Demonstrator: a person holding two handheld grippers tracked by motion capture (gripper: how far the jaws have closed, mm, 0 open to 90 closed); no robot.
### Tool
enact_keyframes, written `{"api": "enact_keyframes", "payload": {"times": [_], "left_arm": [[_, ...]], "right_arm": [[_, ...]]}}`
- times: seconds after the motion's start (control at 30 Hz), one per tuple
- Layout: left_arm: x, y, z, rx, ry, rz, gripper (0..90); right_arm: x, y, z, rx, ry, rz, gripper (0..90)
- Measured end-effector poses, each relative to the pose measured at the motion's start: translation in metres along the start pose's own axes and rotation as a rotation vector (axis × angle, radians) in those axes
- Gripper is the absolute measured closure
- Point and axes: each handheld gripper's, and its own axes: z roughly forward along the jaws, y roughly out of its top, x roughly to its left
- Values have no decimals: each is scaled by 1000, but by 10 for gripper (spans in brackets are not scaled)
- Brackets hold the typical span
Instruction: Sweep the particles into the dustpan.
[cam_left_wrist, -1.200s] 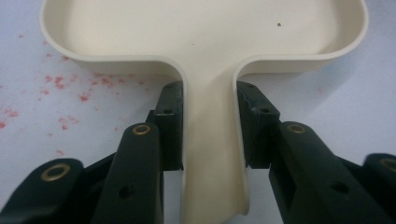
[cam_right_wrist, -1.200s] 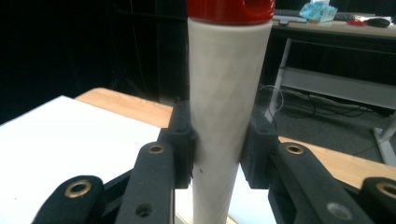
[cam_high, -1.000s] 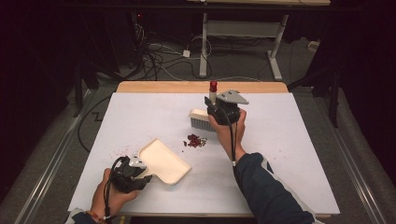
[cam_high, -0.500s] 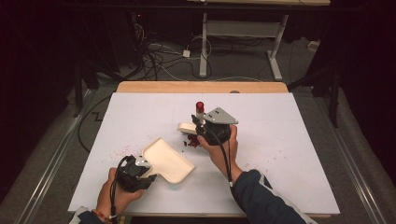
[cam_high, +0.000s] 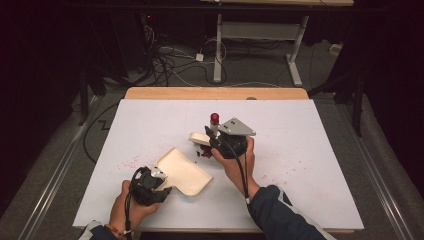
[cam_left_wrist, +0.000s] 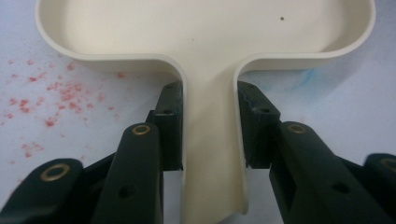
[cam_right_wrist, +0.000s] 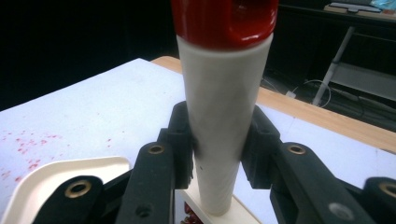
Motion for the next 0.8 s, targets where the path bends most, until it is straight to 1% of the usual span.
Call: {"api": "enact_keyframes", "payload": {"times": [0.07, 0.13, 0.17, 0.27, 0.4, 0.43, 0.47, 0.5, 0.57, 0.6, 0.63, 0.7, 0.8], "left_arm": [[-1, 0, 1, -1, 0, -4, 640], [-2, 1, 1, -2, 0, -7, 639], [-3, 2, 3, -3, -1, -13, 639], [-5, 4, 4, 5, 4, -12, 639], [-8, 7, 6, 5, 11, -18, 639], [-9, 8, 7, 5, 9, -22, 639], [-11, 10, 8, 2, 13, -31, 639], [-11, 11, 8, 9, 10, -25, 639], [-12, 12, 9, 11, 9, -28, 639], [-14, 13, 12, 3, 11, -41, 639], [-15, 14, 13, 4, 12, -44, 638], [-16, 16, 14, 10, 11, -43, 638], [-18, 17, 15, 4, 16, -48, 638]], "right_arm": [[1, 0, -1, 2, 2, -6, 692], [6, -1, -3, 6, 12, -13, 691], [8, -2, -4, 9, 15, -8, 692], [13, -2, -8, 8, 33, -11, 693], [24, -3, -12, 13, 53, -8, 693], [24, -3, -12, 13, 53, -8, 693], [30, -3, -14, 17, 60, -20, 693], [33, -3, -15, 19, 66, -20, 692], [37, -2, -17, 19, 72, -26, 694], [38, -2, -18, 19, 78, -26, 695], [39, -1, -19, 19, 80, -27, 695], [41, 0, -21, 22, 90, -17, 696], [42, 0, -26, 22, 96, -4, 696]]}}
